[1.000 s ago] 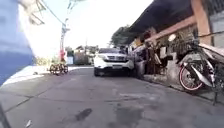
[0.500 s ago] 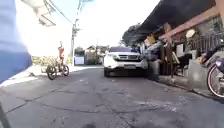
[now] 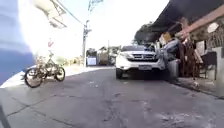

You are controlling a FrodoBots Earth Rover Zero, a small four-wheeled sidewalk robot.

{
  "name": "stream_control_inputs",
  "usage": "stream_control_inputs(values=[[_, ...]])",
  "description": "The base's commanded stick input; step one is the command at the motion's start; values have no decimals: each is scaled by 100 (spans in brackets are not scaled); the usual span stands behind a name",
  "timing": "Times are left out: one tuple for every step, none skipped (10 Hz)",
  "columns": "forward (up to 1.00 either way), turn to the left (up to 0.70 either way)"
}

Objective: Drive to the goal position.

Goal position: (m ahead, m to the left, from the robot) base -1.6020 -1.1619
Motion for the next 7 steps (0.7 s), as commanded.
stream_control_inputs(values=[[83,32],[83,32],[83,32],[83,32],[83,32],[84,32],[80,35]])
